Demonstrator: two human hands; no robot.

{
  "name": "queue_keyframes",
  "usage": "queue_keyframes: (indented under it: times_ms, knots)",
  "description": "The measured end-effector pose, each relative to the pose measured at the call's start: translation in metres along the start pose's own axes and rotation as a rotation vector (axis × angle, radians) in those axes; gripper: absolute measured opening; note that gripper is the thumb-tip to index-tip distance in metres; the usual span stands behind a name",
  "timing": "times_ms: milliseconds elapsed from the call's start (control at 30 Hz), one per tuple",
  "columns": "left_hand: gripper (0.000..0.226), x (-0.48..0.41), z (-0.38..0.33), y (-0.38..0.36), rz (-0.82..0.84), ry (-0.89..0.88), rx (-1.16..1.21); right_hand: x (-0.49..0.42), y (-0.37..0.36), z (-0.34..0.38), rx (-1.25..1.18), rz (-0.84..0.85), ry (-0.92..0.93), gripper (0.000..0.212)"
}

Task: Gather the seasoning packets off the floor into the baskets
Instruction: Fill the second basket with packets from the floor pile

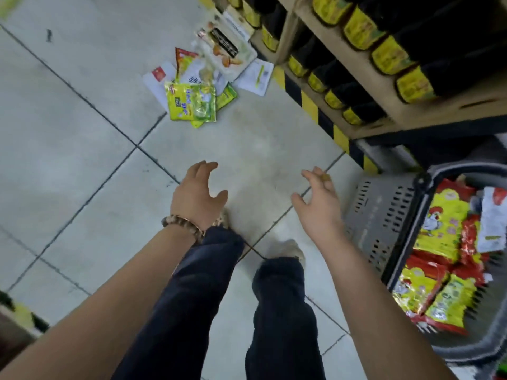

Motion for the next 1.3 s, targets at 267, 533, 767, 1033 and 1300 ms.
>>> queue_keyframes:
  times_ms: [267, 533, 767, 1033, 1300]
  knots:
    - [0.056, -0.067, 0.03, 0.056, 0.017, 0.072, -0.035, -0.082, -0.005, 0.075, 0.083, 0.08, 0.009, 0.048]
    - [0.059, -0.166, 0.063, 0.107, -0.018, 0.11, -0.056, -0.235, -0.042, 0.142, 0.256, 0.196, 0.068, 0.048]
    - [0.06, -0.276, 0.124, 0.113, 0.035, 0.122, -0.147, -0.37, -0.129, 0.189, 0.602, 0.302, 0.189, 0.05]
    - [0.057, -0.378, 0.198, 0.085, 0.103, 0.147, -0.091, -0.505, -0.216, 0.189, 0.858, 0.148, 0.238, 0.07]
    - [0.06, -0.39, 0.244, 0.044, 0.017, 0.54, 0.962, -0.502, -0.223, 0.169, 0.613, 0.287, 0.241, 0.031]
Point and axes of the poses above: each hand's wrist, its own x-axis away from the middle knuckle, its own y-axis out of the back of the hand, z = x × y, the point moved 4 cm from there along -x, towards the middle knuckle, and after that the axes turned 12 degrees about z, right-handed, at the moved point
